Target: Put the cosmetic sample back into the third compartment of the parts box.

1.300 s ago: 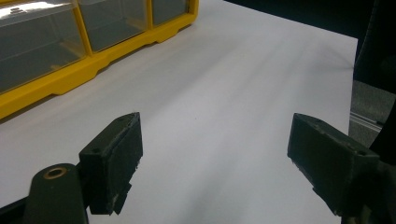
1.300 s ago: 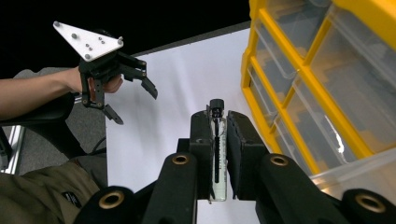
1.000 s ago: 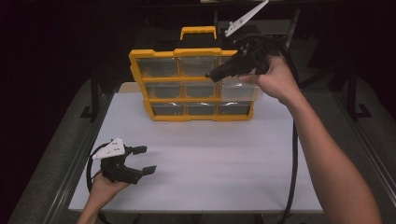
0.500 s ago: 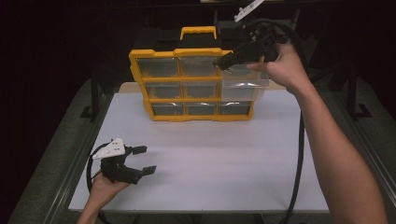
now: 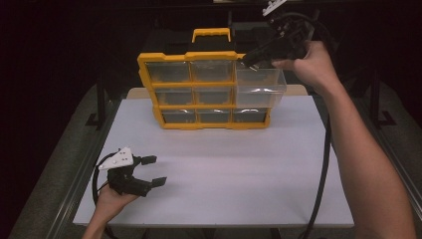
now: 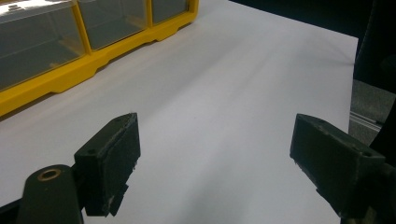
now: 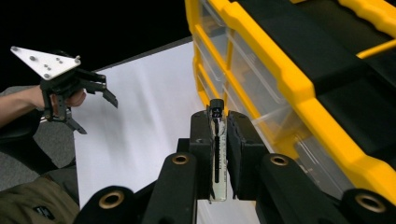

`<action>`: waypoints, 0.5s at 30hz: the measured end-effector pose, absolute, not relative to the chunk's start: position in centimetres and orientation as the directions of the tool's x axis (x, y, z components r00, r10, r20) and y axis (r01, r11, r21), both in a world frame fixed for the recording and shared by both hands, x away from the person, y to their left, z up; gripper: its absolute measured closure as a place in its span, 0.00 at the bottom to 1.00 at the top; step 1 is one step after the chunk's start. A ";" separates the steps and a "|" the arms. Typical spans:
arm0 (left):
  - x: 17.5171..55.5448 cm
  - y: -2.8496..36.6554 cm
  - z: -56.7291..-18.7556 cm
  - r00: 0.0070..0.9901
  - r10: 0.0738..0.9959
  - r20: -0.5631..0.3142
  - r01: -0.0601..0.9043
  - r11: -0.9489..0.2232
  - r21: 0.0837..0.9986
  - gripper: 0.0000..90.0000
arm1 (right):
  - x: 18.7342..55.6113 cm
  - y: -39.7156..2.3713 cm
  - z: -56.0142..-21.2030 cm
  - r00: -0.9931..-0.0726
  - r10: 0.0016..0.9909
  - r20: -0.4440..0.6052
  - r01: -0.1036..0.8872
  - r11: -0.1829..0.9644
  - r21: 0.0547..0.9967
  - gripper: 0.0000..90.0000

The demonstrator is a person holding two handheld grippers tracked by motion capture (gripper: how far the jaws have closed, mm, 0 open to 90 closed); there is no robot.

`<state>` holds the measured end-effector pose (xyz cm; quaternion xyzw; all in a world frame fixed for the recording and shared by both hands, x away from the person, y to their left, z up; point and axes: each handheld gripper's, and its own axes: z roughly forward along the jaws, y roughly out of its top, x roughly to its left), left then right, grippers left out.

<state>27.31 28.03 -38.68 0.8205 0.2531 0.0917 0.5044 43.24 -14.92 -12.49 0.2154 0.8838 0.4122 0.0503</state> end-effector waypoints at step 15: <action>27.3 28.0 -38.7 0.854 0.509 -0.108 0.326 -0.361 0.874 0.18 | 44.1 -16.6 -13.2 -0.880 0.465 0.095 0.373 0.554 0.744 0.89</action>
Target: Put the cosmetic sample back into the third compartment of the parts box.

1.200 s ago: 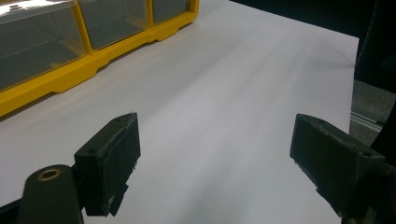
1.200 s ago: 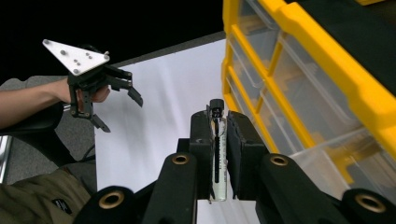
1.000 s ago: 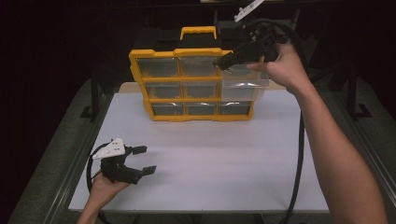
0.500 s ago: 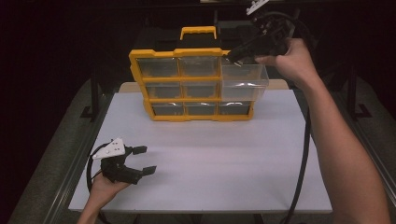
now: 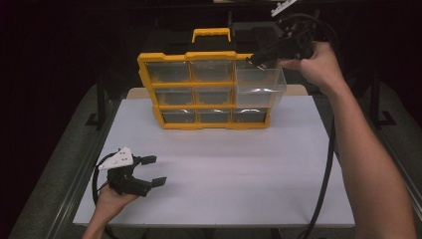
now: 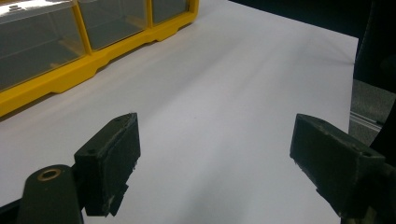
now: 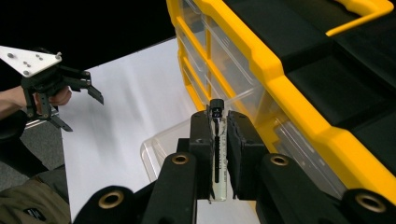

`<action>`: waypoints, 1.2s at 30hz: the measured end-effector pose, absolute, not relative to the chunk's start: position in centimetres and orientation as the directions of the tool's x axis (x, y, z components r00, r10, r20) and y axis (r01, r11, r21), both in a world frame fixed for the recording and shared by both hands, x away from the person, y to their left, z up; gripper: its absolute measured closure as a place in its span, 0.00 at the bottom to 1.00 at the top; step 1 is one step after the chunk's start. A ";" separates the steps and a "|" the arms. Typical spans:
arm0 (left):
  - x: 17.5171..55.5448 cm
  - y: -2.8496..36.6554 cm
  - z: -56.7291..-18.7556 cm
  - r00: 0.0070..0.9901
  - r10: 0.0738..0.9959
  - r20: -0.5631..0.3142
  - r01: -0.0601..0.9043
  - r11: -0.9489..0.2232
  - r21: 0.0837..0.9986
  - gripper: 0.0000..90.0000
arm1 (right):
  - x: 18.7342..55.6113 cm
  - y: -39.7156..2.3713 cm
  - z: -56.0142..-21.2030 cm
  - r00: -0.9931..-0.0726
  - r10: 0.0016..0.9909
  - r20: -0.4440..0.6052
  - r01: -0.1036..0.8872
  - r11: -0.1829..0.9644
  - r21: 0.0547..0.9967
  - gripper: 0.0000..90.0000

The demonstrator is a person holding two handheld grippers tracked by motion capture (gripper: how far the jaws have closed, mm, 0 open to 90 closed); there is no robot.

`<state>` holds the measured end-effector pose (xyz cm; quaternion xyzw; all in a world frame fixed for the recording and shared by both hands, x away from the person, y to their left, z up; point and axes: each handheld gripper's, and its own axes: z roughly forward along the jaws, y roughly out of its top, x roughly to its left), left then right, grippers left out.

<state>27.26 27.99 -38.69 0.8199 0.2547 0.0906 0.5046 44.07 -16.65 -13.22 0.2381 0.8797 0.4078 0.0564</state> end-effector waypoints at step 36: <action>27.5 27.7 -38.8 0.856 0.506 -0.104 0.322 -0.364 0.874 0.18 | 43.6 -18.5 -16.5 -0.863 0.490 0.122 0.416 0.552 0.723 0.88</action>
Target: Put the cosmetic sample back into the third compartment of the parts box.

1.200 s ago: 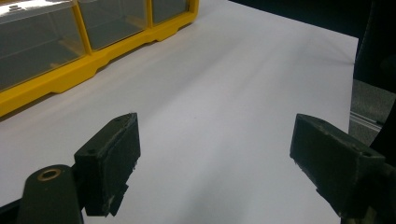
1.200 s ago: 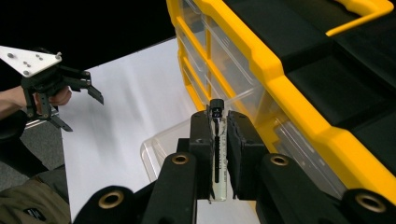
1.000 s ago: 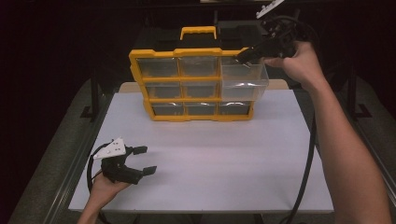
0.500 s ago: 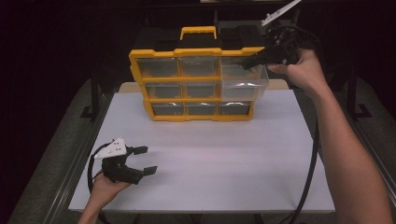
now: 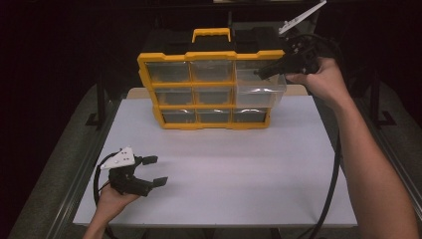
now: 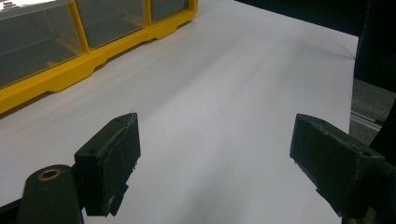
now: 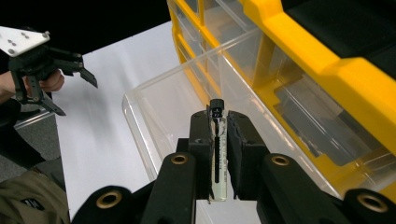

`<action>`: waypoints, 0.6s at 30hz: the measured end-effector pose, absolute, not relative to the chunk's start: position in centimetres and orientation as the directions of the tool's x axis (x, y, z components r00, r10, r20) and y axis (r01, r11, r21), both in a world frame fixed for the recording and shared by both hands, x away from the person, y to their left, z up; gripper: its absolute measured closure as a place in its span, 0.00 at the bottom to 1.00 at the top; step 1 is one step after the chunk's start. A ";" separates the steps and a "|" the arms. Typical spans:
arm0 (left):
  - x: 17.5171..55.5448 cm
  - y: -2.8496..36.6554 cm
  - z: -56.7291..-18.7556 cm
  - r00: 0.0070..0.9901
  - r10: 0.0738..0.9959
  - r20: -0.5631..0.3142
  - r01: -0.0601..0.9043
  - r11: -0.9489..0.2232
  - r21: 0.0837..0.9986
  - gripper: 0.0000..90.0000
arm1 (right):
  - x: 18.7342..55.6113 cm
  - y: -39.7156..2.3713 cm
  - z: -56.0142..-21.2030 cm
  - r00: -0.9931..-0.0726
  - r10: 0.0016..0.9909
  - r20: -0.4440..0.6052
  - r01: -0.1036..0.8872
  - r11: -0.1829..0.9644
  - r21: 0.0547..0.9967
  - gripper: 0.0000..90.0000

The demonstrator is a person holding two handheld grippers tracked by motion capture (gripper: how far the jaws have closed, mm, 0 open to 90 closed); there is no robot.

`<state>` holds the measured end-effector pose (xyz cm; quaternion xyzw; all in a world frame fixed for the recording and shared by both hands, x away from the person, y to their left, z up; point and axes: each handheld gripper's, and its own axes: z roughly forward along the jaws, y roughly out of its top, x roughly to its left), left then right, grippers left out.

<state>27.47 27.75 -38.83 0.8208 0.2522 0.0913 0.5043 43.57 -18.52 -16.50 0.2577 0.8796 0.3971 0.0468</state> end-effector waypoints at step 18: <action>27.5 27.7 -38.8 0.854 0.507 -0.113 0.329 -0.360 0.873 0.18 | 43.9 -18.0 -17.6 -0.857 0.497 0.137 0.439 0.564 0.699 0.86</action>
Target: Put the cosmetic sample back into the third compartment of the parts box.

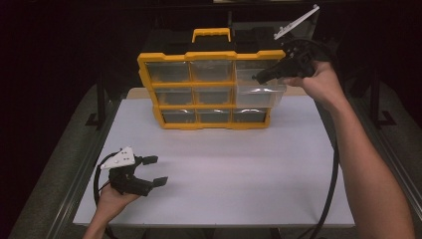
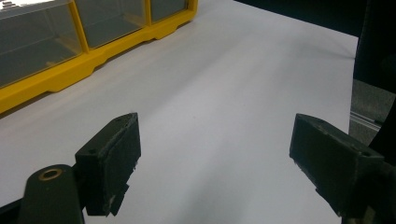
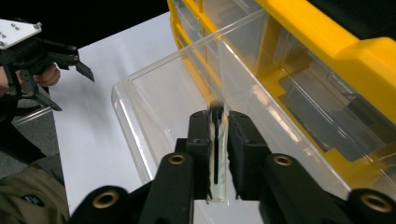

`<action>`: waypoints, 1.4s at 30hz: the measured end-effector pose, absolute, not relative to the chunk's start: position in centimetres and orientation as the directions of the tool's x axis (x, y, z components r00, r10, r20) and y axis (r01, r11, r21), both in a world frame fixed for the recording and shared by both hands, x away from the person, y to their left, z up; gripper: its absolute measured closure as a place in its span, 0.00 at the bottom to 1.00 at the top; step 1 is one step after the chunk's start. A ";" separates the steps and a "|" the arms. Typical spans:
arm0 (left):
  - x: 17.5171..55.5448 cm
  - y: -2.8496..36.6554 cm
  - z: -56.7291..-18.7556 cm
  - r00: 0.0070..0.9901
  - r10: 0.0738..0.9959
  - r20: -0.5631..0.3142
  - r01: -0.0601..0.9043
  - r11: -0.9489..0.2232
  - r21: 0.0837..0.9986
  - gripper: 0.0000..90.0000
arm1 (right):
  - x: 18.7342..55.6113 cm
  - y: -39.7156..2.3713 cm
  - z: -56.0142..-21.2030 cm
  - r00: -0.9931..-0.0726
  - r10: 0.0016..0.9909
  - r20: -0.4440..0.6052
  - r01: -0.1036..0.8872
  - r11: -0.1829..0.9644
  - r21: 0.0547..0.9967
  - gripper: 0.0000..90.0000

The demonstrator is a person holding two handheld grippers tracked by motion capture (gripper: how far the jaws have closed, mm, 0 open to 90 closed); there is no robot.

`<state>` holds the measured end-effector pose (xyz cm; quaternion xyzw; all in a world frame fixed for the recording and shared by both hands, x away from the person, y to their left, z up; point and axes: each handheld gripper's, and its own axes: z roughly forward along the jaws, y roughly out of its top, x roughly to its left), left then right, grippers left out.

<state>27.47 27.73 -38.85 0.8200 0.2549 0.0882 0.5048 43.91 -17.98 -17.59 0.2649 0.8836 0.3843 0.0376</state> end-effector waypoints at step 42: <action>27.4 27.9 -38.7 0.850 0.510 -0.129 0.341 -0.348 0.873 0.19 | 38.1 -17.7 -15.9 -0.885 0.414 0.213 0.407 0.468 0.784 0.36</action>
